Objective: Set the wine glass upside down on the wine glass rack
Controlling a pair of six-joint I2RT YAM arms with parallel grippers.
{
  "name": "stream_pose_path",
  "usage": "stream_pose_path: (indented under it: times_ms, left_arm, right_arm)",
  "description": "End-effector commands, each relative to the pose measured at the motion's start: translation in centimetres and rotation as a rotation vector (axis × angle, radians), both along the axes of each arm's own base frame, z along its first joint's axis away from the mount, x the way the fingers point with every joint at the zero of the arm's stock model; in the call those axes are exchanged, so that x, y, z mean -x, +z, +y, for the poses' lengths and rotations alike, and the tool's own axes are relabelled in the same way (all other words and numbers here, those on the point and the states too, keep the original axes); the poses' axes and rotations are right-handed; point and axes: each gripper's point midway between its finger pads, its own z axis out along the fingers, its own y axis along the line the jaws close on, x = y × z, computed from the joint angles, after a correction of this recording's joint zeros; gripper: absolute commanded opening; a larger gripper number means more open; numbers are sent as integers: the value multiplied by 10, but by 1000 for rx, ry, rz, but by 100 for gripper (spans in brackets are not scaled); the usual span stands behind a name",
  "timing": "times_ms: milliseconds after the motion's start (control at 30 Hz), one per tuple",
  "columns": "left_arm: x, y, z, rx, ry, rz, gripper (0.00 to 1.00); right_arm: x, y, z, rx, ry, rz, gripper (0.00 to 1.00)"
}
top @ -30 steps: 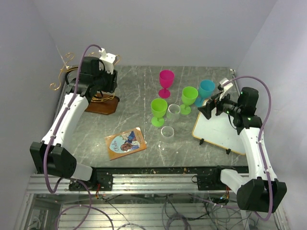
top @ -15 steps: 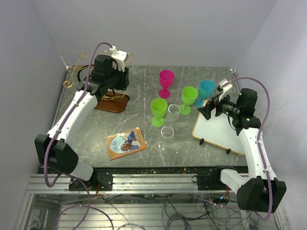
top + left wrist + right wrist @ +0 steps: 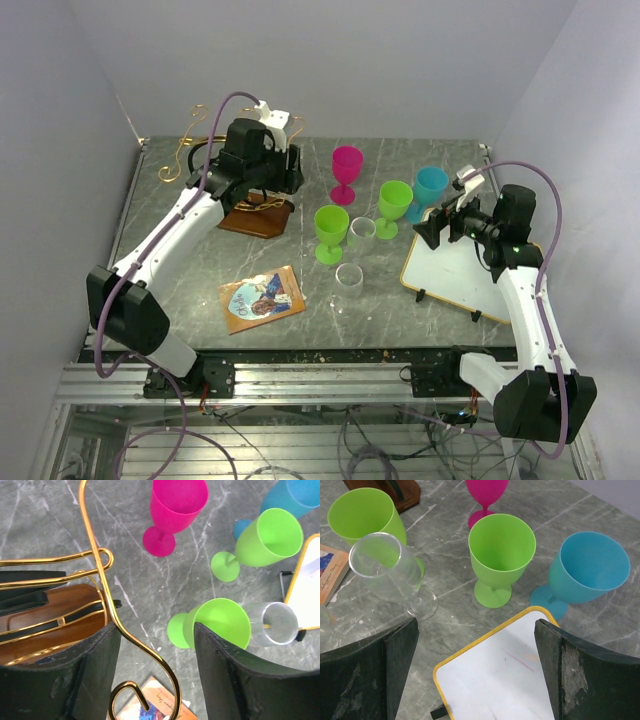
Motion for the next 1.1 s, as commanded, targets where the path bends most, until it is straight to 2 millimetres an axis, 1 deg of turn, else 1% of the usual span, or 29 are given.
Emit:
stream_pose_path:
  times_ms: [0,133,300,433,500,633,867,1067]
  left_arm:
    - [15,21,-32,122,-97,4,72]
    - [21,27,-38,154,-135,-5,80]
    - [22,25,-43,164,-155,14,82]
    - [21,32,-39,144,-153,-26,87]
    - [21,34,-34,119,-151,-47,91]
    - [18,29,-17,34,-104,-79,99]
    - [17,28,14,-57,2,-140,100]
    - [23,32,25,-104,-2,-186,100]
  right_arm:
    - [-2,-4,0,13,5,-10,100]
    - [-3,-7,-1,18,2,-6,100]
    - [-2,-10,1,14,15,1,100]
    - [-3,-11,-1,16,8,3,100]
    - [-3,-10,-1,18,8,-2,100]
    - [-3,-10,-2,24,2,-13,100]
    - [-4,-12,-3,28,-2,-6,100]
    - [-9,-11,-8,38,-38,-15,100]
